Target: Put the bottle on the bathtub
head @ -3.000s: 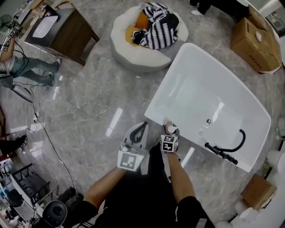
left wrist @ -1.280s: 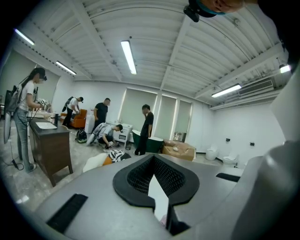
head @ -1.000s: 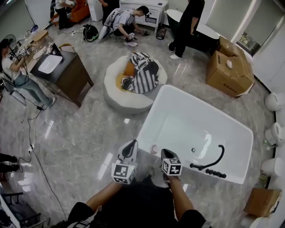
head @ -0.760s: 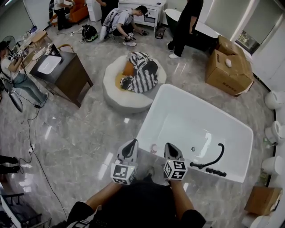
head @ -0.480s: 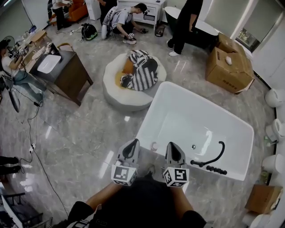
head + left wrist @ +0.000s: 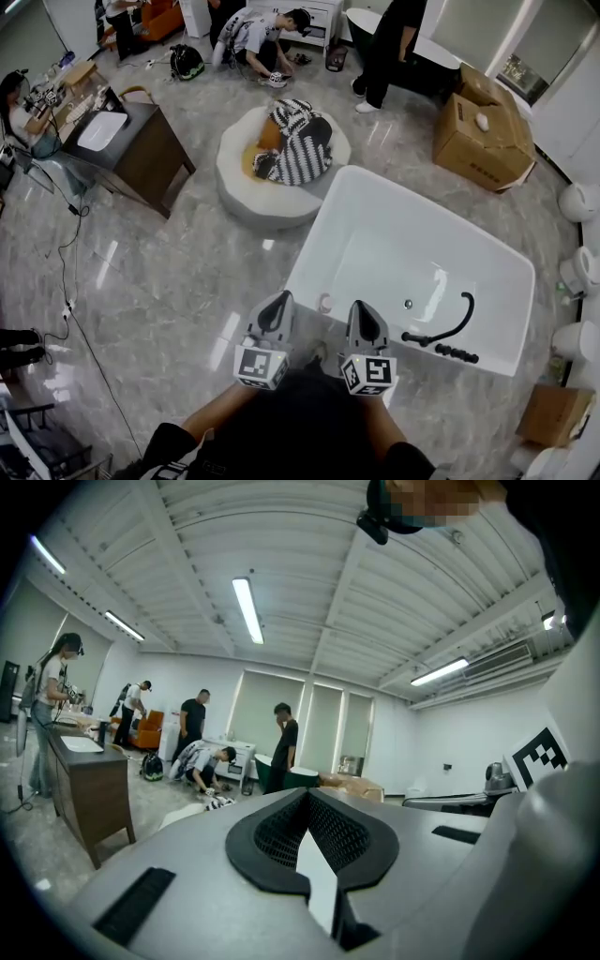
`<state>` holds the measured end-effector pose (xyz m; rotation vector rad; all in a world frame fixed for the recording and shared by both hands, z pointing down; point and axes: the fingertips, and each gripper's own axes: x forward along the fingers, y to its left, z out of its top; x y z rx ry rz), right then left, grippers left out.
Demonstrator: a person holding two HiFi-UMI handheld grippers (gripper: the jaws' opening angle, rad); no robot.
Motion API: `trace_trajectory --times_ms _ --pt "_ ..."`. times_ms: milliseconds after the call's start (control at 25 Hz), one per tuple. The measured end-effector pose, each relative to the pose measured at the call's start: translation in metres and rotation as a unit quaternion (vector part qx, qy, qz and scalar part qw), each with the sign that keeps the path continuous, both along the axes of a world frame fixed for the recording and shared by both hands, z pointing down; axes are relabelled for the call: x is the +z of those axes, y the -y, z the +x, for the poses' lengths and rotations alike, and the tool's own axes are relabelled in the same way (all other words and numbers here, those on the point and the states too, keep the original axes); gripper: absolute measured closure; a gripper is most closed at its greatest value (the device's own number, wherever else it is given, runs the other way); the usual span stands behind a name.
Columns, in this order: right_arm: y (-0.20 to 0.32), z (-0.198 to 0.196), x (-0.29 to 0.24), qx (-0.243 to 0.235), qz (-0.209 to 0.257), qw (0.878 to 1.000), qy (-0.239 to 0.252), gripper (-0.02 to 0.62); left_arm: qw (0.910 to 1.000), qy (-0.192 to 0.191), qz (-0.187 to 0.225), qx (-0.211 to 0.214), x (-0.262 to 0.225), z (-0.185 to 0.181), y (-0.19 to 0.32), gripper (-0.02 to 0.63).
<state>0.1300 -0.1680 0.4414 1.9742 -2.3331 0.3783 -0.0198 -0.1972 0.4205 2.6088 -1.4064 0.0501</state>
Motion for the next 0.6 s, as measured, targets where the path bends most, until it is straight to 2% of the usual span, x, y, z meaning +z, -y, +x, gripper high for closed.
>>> trace_trajectory --times_ms 600 --pt "-0.0055 0.0009 -0.0001 0.003 0.003 1.000 -0.009 0.586 1.0000 -0.005 -0.004 -0.001 0.0012 0.0000 -0.0042 0.591"
